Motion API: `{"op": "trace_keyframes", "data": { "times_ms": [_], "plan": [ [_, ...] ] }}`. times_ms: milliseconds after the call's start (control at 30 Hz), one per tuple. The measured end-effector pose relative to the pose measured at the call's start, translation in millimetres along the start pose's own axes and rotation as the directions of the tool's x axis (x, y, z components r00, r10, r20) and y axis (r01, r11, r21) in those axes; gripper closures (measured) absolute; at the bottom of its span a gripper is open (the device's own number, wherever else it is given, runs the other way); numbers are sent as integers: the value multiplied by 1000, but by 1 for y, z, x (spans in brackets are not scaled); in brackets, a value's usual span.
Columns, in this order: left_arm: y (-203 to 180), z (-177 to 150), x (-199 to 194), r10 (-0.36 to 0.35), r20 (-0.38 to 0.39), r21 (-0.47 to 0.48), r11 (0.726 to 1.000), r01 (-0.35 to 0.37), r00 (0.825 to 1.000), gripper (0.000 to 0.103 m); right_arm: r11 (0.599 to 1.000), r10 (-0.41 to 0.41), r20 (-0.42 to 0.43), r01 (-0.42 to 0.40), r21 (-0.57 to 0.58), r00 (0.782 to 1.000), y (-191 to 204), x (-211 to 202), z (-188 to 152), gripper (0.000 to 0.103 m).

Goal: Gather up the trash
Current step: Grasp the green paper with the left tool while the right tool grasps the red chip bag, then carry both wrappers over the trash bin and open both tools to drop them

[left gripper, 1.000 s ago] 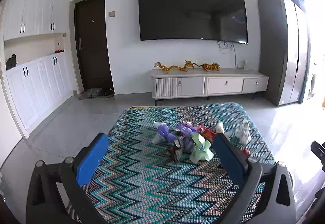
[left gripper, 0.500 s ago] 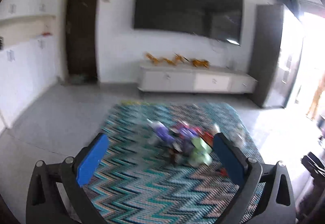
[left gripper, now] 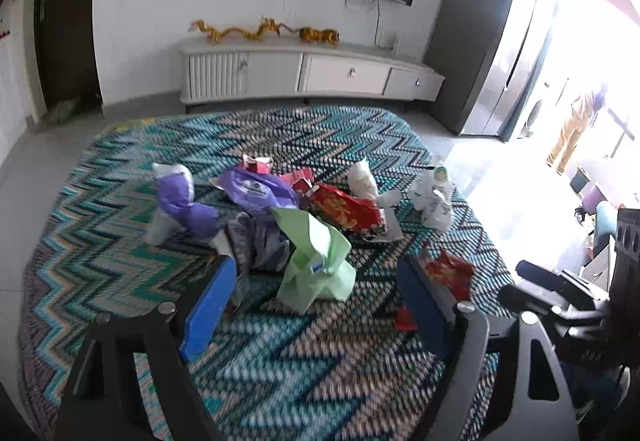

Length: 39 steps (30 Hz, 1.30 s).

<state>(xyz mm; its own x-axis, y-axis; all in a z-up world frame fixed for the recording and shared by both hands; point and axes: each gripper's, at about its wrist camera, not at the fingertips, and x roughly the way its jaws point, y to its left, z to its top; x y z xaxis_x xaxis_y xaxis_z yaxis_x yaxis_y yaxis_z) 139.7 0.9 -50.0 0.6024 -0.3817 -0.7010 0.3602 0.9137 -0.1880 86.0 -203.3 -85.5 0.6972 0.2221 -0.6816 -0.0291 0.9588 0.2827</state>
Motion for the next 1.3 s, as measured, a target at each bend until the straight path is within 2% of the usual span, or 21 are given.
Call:
{"op": "trace_keyframes", "data": {
  "times_ms": [67,167,200,233,267,333,367,433,767,933,1033,1167,1300],
  "plan": [
    [3,2,15,-3,-21,-13,1000,3,1000,27,1000,15,-20,-15,-2,1000,-1,18,5,21],
    [4,2,37,-8,-58,-24,1000,7,998,43,999,42,-52,-42,-8,998,2,41,10,27],
    [3,1,44,-9,-69,-24,1000,7,998,52,999,51,-64,-52,-9,997,2,48,11,31],
    [3,-1,49,-14,-82,-28,1000,11,997,61,998,59,-71,-60,-9,996,3,52,10,37],
    [4,-3,53,-20,-92,-35,999,17,996,66,997,70,-79,-71,-7,994,3,56,10,41],
    [6,-6,54,-25,-95,-43,999,21,995,73,995,104,-85,-104,4,991,3,59,8,62],
    [5,-6,52,-26,-91,-44,999,22,995,75,994,111,-80,-111,2,991,4,57,6,64],
    [5,-8,44,-36,-81,-48,998,32,996,80,993,121,-73,-121,-4,990,5,53,5,78],
    [-12,-15,-16,-30,-8,-13,999,30,1000,87,985,172,37,-170,-40,984,13,-9,-5,84],
    [-37,-13,-49,-39,42,38,999,37,998,87,989,150,120,-149,-13,981,-3,-47,-11,84],
    [-60,-10,-60,-70,55,77,995,65,996,88,994,103,175,-109,28,979,-27,-73,-16,84],
    [-102,-7,-62,-139,52,141,981,131,989,88,995,0,227,-23,101,974,-64,-104,-24,84],
    [-152,-2,-48,-218,9,192,958,213,976,88,972,-126,239,71,226,963,-121,-124,-37,83]
  ]
}}
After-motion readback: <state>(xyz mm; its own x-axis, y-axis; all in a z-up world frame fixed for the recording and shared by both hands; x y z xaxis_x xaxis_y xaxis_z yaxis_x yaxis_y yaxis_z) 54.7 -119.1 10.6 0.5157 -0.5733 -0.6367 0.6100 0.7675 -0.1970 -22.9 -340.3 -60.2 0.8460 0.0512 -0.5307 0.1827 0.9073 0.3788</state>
